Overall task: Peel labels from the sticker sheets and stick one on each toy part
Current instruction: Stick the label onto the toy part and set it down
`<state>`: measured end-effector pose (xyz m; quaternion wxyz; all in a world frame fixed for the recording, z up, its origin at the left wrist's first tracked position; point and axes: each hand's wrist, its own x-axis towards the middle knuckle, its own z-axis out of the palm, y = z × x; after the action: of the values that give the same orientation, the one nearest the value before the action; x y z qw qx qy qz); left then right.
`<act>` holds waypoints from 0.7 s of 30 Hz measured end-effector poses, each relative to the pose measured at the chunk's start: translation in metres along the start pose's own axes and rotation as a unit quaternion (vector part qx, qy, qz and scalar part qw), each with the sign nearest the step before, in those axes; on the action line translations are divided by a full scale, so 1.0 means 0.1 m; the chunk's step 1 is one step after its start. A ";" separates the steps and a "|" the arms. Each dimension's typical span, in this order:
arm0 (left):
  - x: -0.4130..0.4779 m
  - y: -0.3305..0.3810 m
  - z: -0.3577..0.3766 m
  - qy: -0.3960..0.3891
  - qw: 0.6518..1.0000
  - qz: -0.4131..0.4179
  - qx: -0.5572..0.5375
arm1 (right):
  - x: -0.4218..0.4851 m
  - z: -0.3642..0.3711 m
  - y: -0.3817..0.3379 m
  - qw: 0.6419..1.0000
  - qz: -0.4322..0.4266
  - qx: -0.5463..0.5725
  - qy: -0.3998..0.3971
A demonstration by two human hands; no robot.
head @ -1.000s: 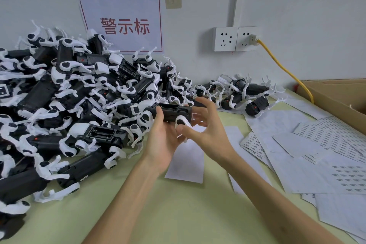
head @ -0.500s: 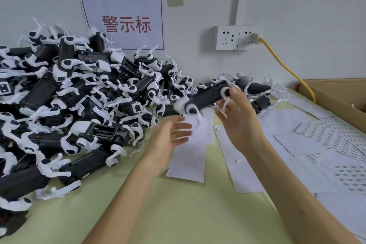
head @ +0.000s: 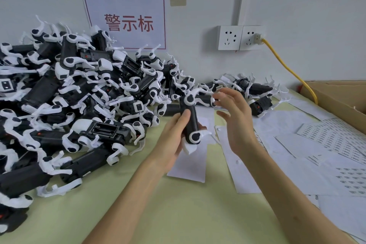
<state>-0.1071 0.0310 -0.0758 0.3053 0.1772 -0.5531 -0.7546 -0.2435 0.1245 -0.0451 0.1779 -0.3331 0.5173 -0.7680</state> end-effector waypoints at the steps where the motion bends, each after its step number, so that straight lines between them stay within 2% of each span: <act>1: 0.01 0.00 -0.01 0.014 1.000 -0.005 -0.015 | 0.01 -0.02 -0.01 1.000 -0.001 0.016 0.009; 3: 0.03 -0.01 -0.03 0.033 0.999 -0.011 -0.032 | 0.02 -0.05 -0.03 0.999 -0.005 0.037 -0.017; 5: 0.04 -0.01 -0.02 0.035 0.998 -0.013 -0.047 | 0.01 -0.04 -0.05 0.995 0.000 0.027 -0.099; 8: 0.03 -0.02 0.00 0.005 0.999 -0.027 -0.047 | -0.04 0.03 -0.01 0.981 -0.011 -0.065 -0.185; 13: 0.02 -0.04 0.02 0.007 1.000 -0.018 -0.018 | -0.06 0.08 0.06 0.970 -0.046 -0.158 -0.179; 21: 0.02 -0.07 0.04 0.010 0.999 0.010 0.040 | -0.08 0.05 0.04 0.958 -0.069 -0.224 -0.165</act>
<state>-0.1129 0.0334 -0.0811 0.3114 0.1909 -0.5813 -0.7271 -0.2344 0.1240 -0.0501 0.1286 -0.5215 0.6155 -0.5768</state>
